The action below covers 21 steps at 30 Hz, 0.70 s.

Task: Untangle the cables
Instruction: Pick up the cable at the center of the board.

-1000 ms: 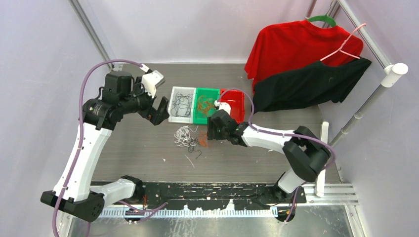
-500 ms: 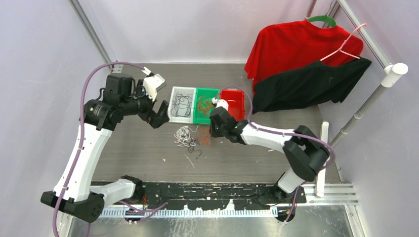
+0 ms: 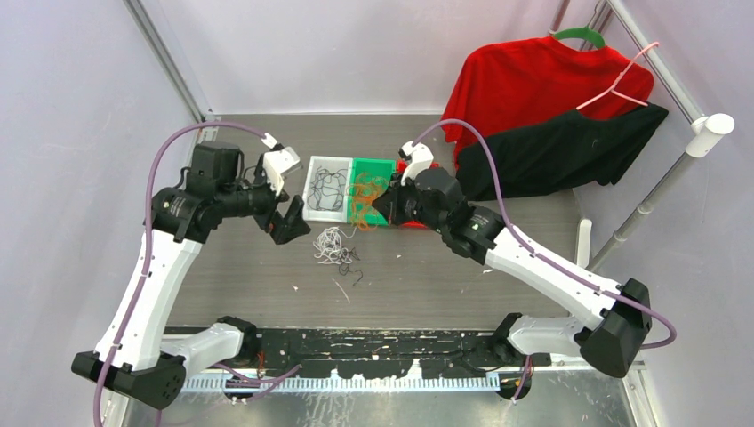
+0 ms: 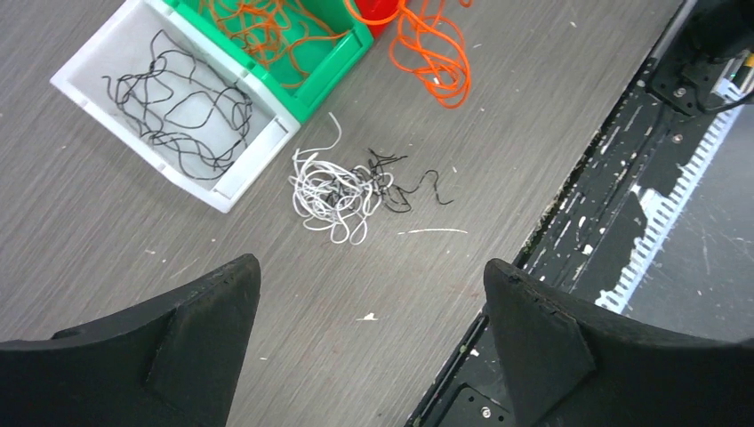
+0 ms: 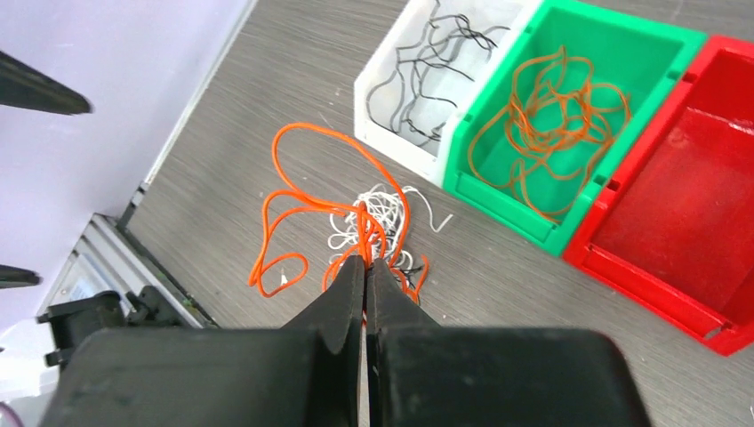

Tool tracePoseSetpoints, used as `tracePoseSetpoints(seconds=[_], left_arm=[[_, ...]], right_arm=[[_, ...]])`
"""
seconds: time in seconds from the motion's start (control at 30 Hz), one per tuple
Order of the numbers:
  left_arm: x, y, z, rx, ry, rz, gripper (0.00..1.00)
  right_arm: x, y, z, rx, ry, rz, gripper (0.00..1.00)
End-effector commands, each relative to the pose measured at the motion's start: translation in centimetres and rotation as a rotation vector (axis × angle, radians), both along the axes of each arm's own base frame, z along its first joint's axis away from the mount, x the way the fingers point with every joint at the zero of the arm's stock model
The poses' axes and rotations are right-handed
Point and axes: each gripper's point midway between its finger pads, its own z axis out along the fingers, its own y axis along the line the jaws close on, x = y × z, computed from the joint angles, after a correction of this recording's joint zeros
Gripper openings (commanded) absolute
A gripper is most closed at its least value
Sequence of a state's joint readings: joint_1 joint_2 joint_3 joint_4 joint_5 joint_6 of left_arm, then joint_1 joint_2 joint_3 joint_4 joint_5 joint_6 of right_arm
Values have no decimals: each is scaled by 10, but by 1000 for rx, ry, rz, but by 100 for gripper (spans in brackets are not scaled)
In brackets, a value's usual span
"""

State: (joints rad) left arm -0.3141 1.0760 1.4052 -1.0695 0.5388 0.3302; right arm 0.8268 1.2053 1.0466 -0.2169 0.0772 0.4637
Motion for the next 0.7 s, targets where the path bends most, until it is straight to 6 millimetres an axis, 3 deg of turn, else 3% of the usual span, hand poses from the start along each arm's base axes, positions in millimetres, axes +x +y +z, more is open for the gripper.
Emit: tracePoseSetpoints(seconds=[0.0,0.13,0.3,0.47,0.67], left_arm=[[-13,-11,11,-65,-13,-83,93],[-20,-18,13,-103,21,-116,81],[-28,-33,8,-204,115,-139,76],[-16,-44,1,-289,208,-62,75],[-8,-53,12,-360,217,-57,71]], right_arm=[[-12,7,44,59,-71,92,1],[-20,14,57,88,-83,154,1],[-29,34,67,184,-39,231,1],[-38,56,67,222,-21,284,1],[-48,74,68,238,-20,309,1]])
